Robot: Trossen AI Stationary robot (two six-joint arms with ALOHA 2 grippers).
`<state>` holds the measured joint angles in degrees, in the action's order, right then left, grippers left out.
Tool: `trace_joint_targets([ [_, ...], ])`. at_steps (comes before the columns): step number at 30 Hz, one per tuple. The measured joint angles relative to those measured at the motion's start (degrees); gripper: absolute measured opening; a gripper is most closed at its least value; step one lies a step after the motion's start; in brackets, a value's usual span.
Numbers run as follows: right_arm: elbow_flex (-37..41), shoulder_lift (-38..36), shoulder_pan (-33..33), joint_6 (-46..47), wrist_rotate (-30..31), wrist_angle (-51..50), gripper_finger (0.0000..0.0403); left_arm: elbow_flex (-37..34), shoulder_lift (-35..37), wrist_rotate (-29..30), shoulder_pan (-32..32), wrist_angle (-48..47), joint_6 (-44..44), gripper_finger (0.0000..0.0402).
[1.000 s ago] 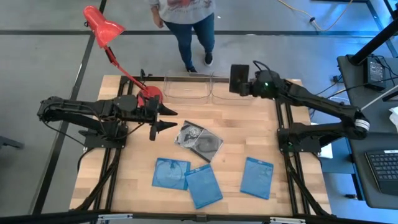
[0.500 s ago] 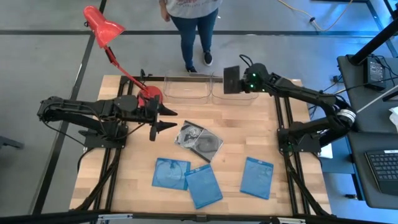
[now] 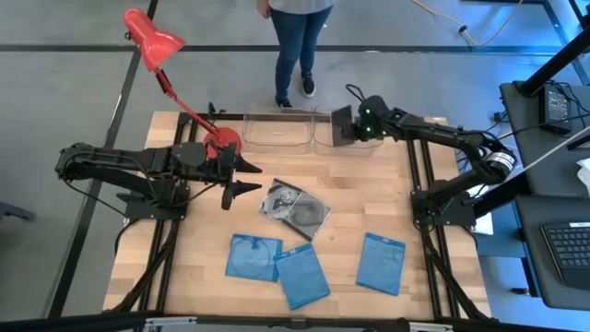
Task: Pick & place jewel cases by type
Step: Put the bottom right black cd case into the right transparent bin
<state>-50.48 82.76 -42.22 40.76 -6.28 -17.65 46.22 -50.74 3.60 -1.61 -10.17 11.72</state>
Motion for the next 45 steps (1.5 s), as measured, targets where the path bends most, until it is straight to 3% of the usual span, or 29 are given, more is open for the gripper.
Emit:
trace_joint_targets([
  [45, 0.0, 2.7, -0.5, -5.1, 0.2, 0.3, 0.0049, 0.0, 0.0, 1.9, 0.0, -0.4, -0.5, 0.0218],
])
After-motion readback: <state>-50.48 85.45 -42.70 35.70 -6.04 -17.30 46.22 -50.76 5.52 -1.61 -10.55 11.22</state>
